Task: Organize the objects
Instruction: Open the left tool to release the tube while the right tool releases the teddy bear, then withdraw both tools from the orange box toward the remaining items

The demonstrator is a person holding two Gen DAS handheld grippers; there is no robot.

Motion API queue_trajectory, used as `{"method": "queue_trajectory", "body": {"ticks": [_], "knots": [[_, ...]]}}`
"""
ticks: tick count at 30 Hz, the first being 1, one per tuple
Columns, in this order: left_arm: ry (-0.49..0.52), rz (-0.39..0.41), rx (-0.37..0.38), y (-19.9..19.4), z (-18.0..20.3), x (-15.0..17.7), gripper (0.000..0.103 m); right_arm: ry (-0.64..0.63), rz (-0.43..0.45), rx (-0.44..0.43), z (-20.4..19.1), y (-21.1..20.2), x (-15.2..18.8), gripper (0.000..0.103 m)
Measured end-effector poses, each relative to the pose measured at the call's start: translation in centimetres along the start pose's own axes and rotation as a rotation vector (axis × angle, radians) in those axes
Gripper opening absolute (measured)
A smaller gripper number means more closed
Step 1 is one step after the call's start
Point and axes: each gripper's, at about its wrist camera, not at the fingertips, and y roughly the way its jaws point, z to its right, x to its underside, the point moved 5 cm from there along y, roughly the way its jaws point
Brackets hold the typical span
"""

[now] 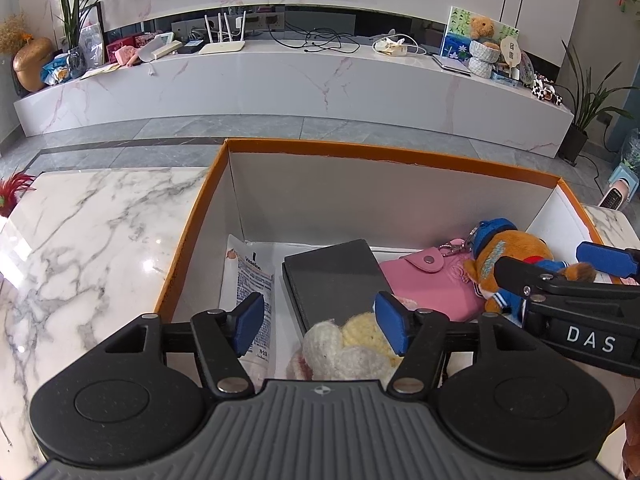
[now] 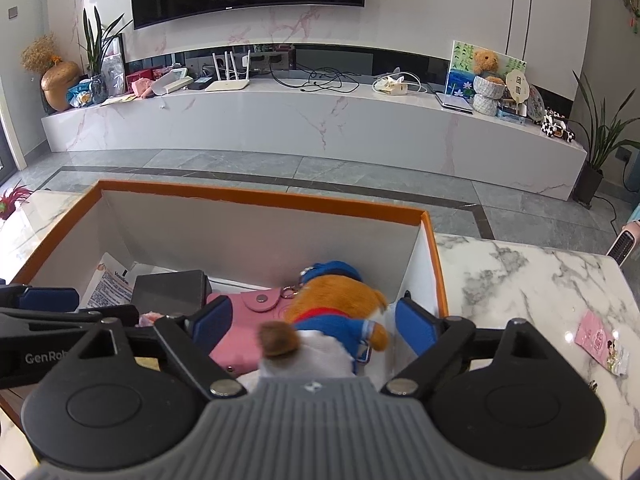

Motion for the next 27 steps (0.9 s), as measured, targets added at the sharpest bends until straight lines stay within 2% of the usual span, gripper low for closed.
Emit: {"method": "queue_trajectory", "body": {"ticks": [14, 27], "knots": [[0.006, 0.016, -0.014, -1.0, -0.1, -0.1, 0.075, -0.022, 0.012, 0.015, 0.0, -0.8, -0.4, 0.095], [0.007, 0.053, -0.032, -4.2, 0.0, 0.2, 0.075, 0.025, 0.041, 0.054, -0.1, -4.5, 0.0, 0.098]]}}
